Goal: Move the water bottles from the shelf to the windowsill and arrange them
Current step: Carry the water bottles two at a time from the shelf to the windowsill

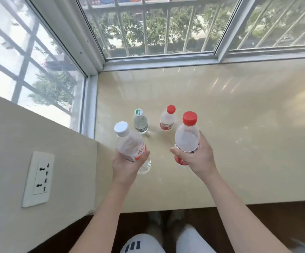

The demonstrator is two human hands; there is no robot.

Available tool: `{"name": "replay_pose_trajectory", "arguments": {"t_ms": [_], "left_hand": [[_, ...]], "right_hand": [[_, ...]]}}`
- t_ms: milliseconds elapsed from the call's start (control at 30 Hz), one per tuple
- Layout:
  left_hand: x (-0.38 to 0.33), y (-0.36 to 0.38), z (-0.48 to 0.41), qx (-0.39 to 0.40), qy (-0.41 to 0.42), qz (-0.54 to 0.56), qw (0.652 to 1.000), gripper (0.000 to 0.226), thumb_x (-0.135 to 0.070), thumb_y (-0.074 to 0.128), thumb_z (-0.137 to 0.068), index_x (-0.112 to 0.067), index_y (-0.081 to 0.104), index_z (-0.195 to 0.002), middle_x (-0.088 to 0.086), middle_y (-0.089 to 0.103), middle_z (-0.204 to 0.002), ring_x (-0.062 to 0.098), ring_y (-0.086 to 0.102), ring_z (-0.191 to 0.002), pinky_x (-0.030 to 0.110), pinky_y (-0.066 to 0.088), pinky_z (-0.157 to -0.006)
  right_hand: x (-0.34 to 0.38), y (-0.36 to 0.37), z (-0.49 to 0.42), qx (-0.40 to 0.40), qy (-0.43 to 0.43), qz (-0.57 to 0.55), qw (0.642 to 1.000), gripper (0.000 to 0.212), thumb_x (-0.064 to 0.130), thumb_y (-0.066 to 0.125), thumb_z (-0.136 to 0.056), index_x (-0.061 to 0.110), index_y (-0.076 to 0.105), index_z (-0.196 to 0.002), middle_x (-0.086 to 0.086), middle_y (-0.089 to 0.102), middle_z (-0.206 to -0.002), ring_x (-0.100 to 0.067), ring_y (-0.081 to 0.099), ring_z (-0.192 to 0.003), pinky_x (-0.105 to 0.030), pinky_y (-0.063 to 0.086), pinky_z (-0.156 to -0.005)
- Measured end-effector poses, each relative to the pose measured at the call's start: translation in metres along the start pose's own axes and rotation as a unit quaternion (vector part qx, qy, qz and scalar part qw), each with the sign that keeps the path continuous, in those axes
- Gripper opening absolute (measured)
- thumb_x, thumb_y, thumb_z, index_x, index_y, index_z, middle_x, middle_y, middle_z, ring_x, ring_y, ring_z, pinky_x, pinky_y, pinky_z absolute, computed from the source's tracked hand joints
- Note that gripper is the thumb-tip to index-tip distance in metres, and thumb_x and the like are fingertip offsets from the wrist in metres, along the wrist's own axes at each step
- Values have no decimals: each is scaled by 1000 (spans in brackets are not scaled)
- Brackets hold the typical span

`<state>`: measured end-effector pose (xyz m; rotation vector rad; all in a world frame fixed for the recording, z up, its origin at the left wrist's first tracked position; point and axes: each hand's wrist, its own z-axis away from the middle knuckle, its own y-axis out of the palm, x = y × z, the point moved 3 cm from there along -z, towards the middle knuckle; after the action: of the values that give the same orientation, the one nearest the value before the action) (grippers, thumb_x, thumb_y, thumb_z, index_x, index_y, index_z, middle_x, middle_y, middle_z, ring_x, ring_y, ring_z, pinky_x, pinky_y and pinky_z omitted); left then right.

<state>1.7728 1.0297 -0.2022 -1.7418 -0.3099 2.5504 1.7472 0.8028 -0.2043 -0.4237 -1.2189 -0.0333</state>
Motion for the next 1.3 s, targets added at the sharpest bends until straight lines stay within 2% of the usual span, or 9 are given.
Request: {"name": "replay_pose_trajectory", "arguments": {"t_ms": [167,267,367,433,533,767,967,1100,1300], "left_hand": [[65,15,-40,24,-48,-21,998,66,-40,91,-58,-25,63,-115,-8,71,-109,11,67,-106,34,54,-90],[94,20,-64,16,-41,-39,998,66,-46,89,-54,-27,65,-112,-12,71,-106,9,67,-104,33,53,-89],[116,28,-82,18,-22,-60,998,57,-36,91,-61,-26,65,-111,-14,72,-100,3,67,-98,14,51,-77],[127,34,-93,22,-8,-68,997,66,-45,89,-57,-25,63,-116,-13,71,-103,5,66,-100,17,51,-79],[140,40,-104,20,0,-75,997,75,-53,84,-52,-25,61,-117,-12,70,-104,7,65,-102,22,52,-83],[156,47,-115,46,25,-94,994,57,-40,89,-59,-19,64,-106,-8,70,-94,10,66,-93,11,47,-73],[160,43,-120,63,35,-100,992,68,-44,89,-55,-20,62,-112,-9,70,-97,13,65,-94,23,53,-79],[169,38,-121,90,15,-117,989,78,-45,91,-51,-28,57,-119,-20,67,-104,3,62,-100,13,47,-81],[189,32,-128,92,9,-179,979,72,-31,92,-62,-26,58,-125,-13,66,-114,5,60,-111,21,47,-94]], "right_hand": [[-45,24,-31,16,-3,37,999,58,19,92,-67,25,61,-115,1,68,-98,8,62,-66,-7,46,-59],[-74,35,-51,-7,-8,50,999,58,23,93,-65,25,60,-113,3,68,-98,8,61,-71,-6,45,-59],[-104,48,-68,-21,-14,49,998,75,43,96,-55,27,58,-119,5,66,-109,-4,65,-97,-25,56,-78],[-120,55,-76,-29,-15,49,998,80,55,91,-51,30,56,-118,8,65,-111,-18,64,-105,-43,56,-86],[-139,63,-85,-43,-8,34,998,76,55,90,-52,32,57,-116,10,68,-108,-20,66,-105,-47,55,-87],[-155,82,-98,-53,-1,17,998,74,54,90,-53,28,57,-113,4,72,-102,-24,68,-99,-49,55,-86],[-162,86,-98,-51,16,34,998,70,56,89,-51,28,60,-108,11,70,-98,-13,66,-97,-39,55,-86],[-175,88,-98,-17,38,47,998,69,54,86,-55,17,68,-111,8,74,-103,-11,69,-99,-37,55,-88],[-186,88,-95,-30,59,40,997,58,34,92,-57,21,70,-110,12,74,-101,-2,68,-97,-14,49,-79]]}}
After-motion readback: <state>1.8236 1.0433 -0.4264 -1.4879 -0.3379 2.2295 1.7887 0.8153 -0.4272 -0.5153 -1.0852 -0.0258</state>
